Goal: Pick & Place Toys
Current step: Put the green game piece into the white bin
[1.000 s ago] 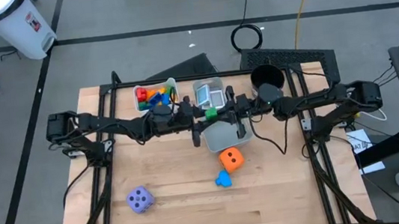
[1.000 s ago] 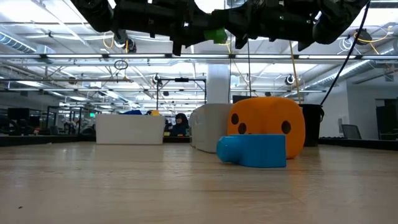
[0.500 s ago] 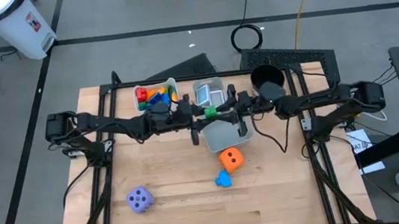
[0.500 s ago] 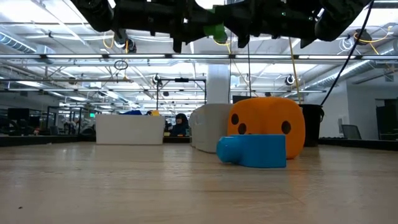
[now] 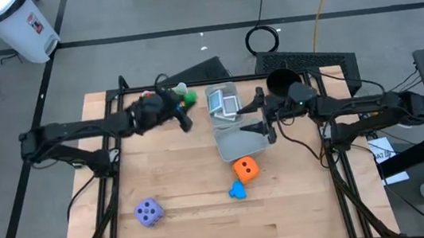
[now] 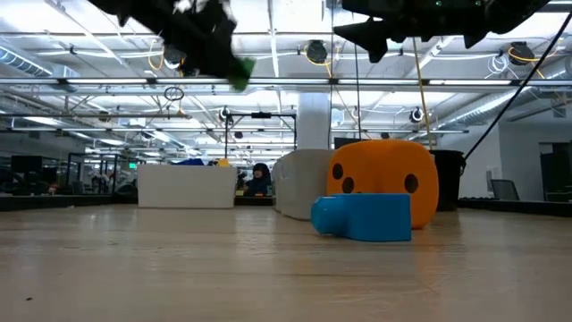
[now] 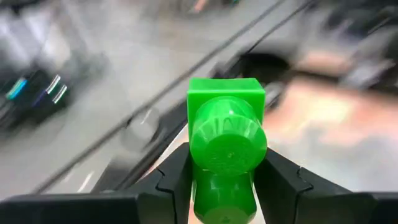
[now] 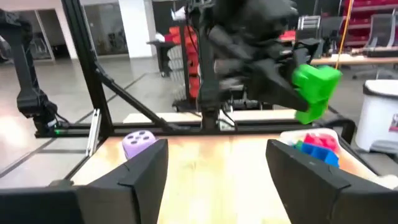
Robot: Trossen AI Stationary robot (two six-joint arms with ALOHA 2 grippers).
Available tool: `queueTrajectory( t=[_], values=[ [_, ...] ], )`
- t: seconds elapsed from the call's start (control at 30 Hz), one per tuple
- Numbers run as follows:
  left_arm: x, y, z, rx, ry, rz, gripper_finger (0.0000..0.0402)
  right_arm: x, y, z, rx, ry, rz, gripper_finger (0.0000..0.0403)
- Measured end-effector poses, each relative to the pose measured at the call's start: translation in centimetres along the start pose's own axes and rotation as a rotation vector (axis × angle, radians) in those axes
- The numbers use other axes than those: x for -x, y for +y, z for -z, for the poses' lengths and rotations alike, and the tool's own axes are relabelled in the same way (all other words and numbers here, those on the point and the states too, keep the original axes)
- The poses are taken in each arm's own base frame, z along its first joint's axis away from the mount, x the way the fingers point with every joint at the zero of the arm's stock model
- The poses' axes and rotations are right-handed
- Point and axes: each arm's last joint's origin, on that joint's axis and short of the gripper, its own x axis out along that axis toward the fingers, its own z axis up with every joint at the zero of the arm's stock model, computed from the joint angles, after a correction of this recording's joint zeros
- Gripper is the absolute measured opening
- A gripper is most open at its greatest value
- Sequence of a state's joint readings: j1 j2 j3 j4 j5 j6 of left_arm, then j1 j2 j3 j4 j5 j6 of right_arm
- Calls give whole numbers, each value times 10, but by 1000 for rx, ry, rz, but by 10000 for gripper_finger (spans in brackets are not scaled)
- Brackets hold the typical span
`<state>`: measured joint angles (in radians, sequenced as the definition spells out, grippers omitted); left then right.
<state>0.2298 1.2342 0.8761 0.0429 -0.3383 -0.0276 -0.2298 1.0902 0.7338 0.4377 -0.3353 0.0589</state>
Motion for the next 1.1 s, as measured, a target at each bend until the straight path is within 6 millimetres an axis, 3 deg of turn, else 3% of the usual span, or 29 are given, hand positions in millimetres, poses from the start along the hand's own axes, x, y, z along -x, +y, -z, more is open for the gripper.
queueTrajectory(
  t=[0.2,0.47,0.77,1.1],
  values=[
    [-11,61,25,77,245,-221,138,3,1,2,21,18,5,238],
    [-61,104,68,165,404,-153,138,1,-2,6,40,34,78,223],
    [-92,110,108,243,526,-139,138,1,-2,6,33,36,78,220],
    [-112,92,107,331,393,-14,138,1,-2,6,33,36,78,216]
  ],
)
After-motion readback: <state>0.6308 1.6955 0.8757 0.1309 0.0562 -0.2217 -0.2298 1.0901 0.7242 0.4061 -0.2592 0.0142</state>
